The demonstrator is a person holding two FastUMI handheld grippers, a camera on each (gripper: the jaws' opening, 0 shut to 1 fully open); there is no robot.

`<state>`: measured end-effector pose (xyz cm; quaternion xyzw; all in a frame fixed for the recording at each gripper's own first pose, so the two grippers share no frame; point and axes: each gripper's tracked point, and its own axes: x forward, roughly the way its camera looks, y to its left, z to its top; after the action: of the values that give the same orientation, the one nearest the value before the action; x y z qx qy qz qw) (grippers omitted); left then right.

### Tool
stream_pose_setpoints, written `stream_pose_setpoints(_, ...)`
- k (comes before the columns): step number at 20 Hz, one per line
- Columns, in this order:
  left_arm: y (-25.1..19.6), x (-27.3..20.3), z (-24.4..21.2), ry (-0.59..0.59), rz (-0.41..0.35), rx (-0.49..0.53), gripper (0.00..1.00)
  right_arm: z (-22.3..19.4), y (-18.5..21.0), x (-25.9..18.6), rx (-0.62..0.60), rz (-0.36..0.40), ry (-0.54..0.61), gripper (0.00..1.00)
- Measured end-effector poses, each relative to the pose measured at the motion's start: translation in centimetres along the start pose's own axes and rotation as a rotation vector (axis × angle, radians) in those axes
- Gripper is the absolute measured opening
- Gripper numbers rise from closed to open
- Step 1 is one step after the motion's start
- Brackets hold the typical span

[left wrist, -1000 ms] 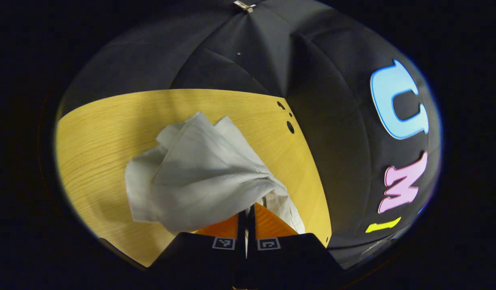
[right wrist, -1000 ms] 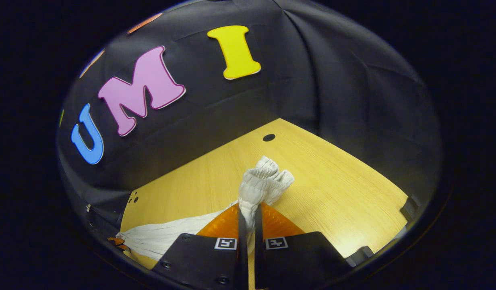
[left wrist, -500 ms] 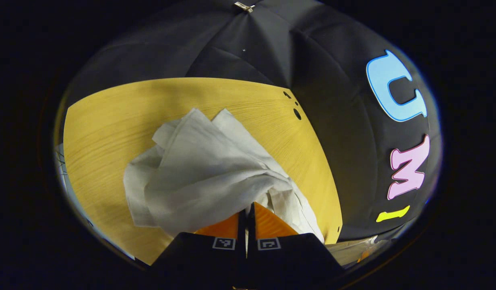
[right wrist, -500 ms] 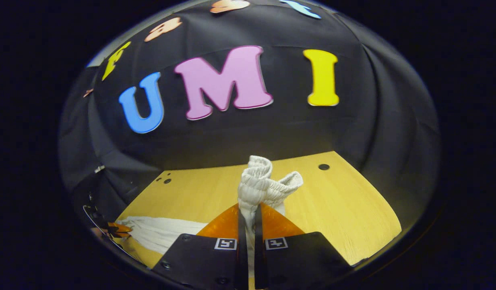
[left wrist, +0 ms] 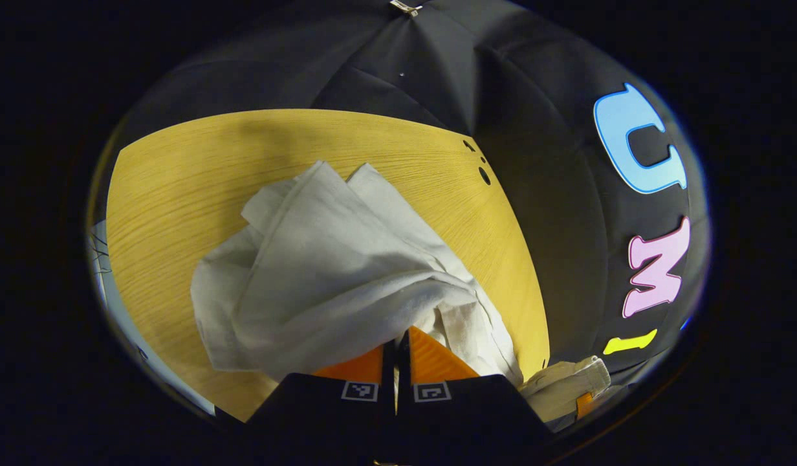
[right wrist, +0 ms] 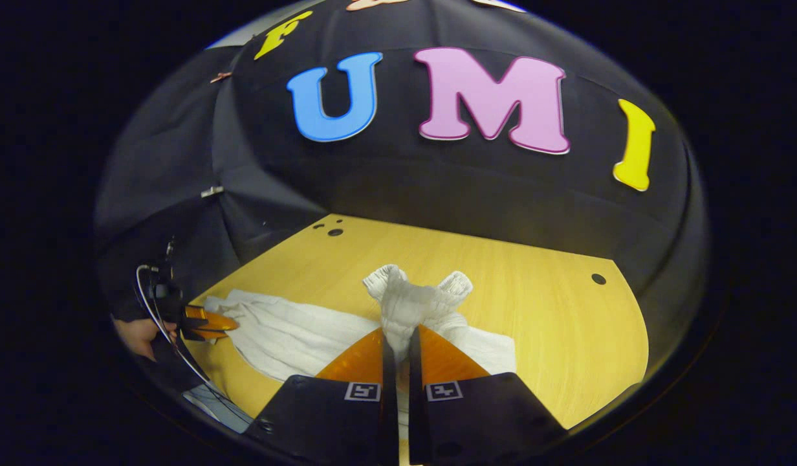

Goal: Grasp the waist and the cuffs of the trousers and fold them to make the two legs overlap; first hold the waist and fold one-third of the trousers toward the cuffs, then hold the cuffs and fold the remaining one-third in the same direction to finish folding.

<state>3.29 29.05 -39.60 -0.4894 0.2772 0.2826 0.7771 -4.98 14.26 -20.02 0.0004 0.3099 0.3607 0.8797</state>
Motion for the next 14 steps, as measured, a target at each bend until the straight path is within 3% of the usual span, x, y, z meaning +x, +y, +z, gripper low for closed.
stream_pose_setpoints(5, 0.1, 0.0, 0.1, 0.001, 0.004, 0.000, 0.06, -3.4, 3.9, 2.3, -0.090, 0.070, 0.104, 0.11)
stream_pose_setpoints(9, 0.0, 0.0, 0.1, 0.000, -0.007, -0.003, 0.06, -7.6, 7.7, 3.0, 0.003, 0.189, 0.249, 0.13)
stream_pose_setpoints(11, 0.0, 0.0, 0.2, 0.001, -0.012, -0.005, 0.06, -9.4, 10.2, 2.6, 0.132, 0.277, 0.332, 0.21)
stream_pose_setpoints(12, 0.0, 0.0, 0.1, 0.002, -0.014, -0.004, 0.06, -10.1, 11.3, 2.4, 0.203, 0.318, 0.365, 0.35)
stream_pose_setpoints(13, 0.0, -0.1, 0.1, 0.004, -0.016, -0.003, 0.06, -10.2, 11.8, 1.7, 0.262, 0.340, 0.385, 0.55)
stream_pose_setpoints(14, 0.0, 0.0, 0.2, 0.006, -0.016, -0.003, 0.06, -10.5, 11.4, 1.6, 0.300, 0.329, 0.390, 0.65)
